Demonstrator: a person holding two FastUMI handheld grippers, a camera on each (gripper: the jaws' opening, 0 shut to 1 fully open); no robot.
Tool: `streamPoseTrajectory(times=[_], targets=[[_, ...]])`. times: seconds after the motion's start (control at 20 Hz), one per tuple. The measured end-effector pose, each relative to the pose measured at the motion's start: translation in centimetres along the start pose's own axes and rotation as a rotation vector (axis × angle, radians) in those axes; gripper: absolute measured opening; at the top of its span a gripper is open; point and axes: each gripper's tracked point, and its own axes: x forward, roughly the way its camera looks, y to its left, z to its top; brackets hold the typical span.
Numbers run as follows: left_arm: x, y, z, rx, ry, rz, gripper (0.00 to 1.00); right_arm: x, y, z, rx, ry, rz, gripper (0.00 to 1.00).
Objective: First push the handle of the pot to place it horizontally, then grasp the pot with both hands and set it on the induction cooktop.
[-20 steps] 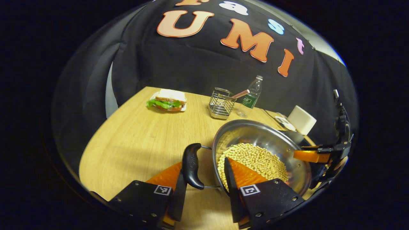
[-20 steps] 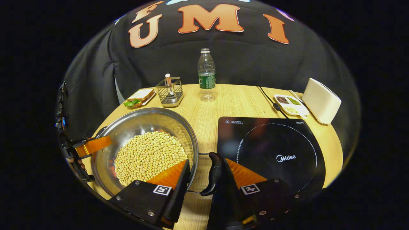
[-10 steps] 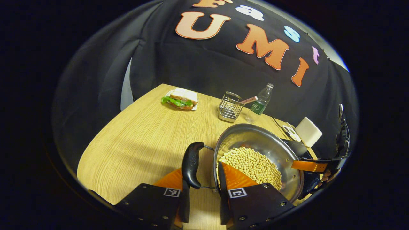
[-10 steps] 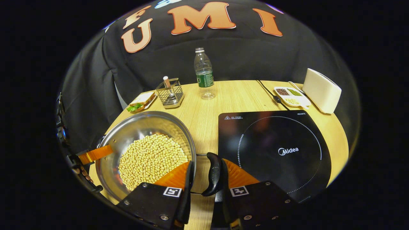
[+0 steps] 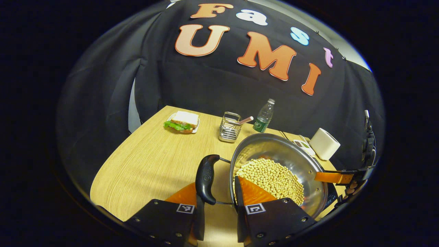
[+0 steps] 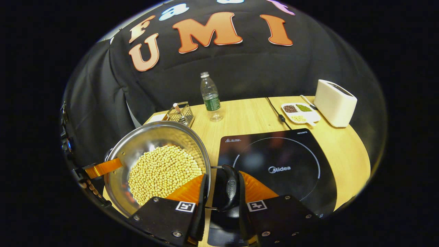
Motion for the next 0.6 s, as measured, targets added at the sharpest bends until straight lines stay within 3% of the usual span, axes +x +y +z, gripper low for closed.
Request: streamPoseTrajectory(times=[0.6], targets=[[1.1,-11.3,-0.9,0.039,0.035,-0.066,0.38,-3.8,-10.0,1.2,0.05,-0.035,-0.064,0.4]])
